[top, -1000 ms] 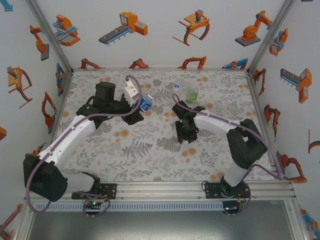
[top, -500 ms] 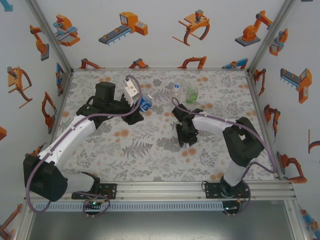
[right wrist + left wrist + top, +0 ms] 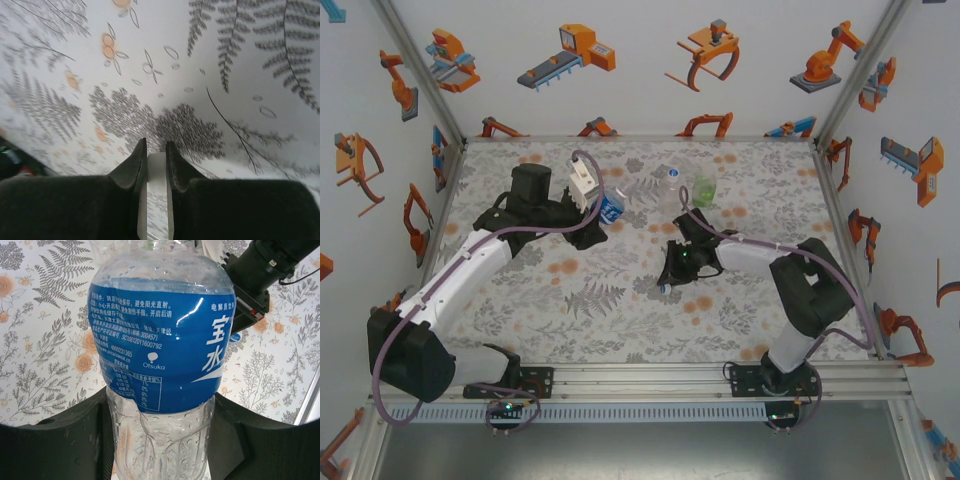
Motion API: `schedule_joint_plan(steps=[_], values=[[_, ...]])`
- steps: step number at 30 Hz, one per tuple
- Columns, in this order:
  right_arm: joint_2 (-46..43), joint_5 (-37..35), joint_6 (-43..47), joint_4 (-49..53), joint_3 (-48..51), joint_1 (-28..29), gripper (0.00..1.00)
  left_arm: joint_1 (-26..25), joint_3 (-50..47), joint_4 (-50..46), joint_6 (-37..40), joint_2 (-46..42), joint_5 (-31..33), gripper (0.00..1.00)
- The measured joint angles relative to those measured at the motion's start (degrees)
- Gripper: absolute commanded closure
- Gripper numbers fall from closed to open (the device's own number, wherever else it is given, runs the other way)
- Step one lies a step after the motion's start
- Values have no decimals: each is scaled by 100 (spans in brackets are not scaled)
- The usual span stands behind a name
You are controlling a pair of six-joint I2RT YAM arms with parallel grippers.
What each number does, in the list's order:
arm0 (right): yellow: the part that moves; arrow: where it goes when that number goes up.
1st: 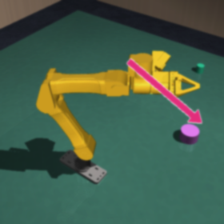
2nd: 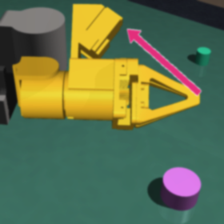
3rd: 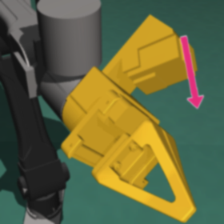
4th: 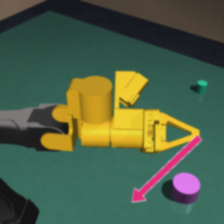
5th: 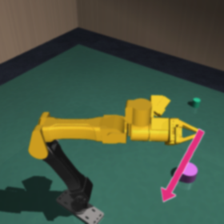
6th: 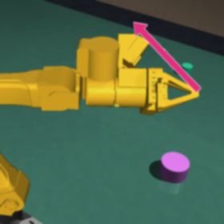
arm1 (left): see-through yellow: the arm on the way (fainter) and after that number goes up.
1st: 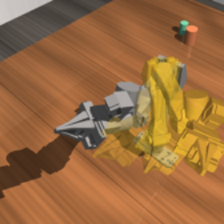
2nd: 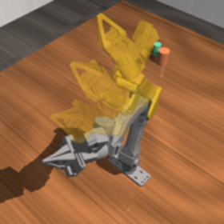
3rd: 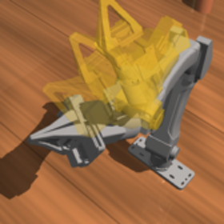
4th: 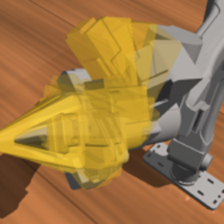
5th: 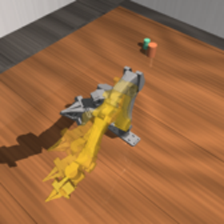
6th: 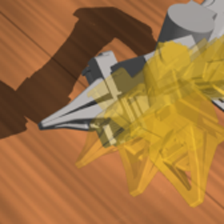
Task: Screw on the bottle caps
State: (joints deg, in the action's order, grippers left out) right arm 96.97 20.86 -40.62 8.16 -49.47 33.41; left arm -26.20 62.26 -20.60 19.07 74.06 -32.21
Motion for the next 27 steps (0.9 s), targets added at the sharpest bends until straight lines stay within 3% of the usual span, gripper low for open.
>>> schedule_joint_plan(steps=[2,4,8,14,18,27], values=[[0,271,-188,-492,264,-144,71,0,0,0,0,17,-2,100],[-17,520,-334,-839,439,-273,63,0,0,0,0,42,-11,100],[-319,37,-195,-595,492,-330,58,0,0,0,0,70,-20,100],[-732,-1436,415,1104,39,-247,57,0,0,-2,-2,103,-22,100],[-730,-2236,706,1967,-702,168,57,0,0,-9,-2,136,-20,100],[-546,-2201,863,2406,-876,442,56,0,0,-28,0,138,-22,100]])
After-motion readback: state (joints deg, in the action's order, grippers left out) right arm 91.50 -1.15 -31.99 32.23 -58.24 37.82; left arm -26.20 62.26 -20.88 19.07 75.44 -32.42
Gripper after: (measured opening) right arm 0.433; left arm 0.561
